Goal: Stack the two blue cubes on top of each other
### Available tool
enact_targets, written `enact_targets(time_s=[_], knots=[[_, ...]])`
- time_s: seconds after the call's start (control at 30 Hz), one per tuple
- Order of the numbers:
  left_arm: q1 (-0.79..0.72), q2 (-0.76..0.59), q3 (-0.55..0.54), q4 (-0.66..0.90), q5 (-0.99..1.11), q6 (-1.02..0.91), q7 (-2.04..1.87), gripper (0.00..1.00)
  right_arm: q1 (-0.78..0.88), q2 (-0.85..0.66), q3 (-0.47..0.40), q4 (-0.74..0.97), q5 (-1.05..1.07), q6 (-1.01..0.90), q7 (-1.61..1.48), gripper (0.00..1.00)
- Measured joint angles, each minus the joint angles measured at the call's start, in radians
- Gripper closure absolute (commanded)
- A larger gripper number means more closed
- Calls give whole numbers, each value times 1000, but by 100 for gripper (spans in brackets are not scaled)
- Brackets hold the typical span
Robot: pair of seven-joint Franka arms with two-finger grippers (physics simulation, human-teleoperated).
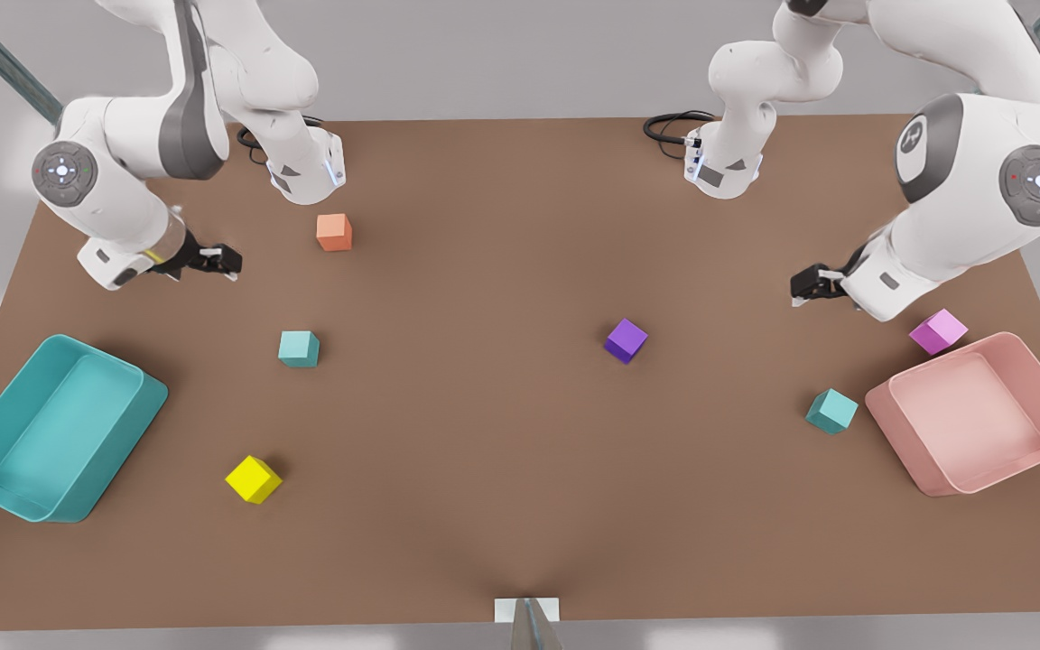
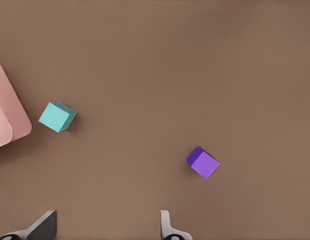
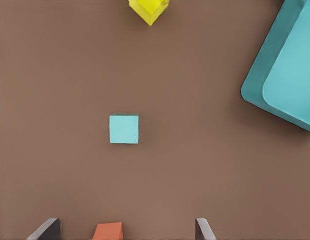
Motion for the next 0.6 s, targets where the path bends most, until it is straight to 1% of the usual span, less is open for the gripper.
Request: enact_targets(time_s=[0.03, 0.13, 0.23, 0.3, 0.4, 0.6], knots=[[-2, 3, -1, -1, 1, 8, -2, 0, -16, 47, 29, 69, 0, -12, 4, 0], [-15, 25, -4, 0, 6, 27, -6, 0, 3, 133, 58, 87, 1, 13, 18, 0], [-11, 68, -3, -2, 9, 39, -2, 0, 28, 178, 66, -52, 2, 124, 33, 0], [-11, 86, -5, 4, 7, 45, 1, 0, 30, 207, 68, -103, 2, 196, 51, 0], [-11, 101, -22, 6, 6, 52, 4, 0, 1, 189, 69, -231, 3, 312, 81, 0], [0, 103, -21, 2, 8, 53, 8, 0, -23, 200, 67, -327, 4, 466, 175, 0]])
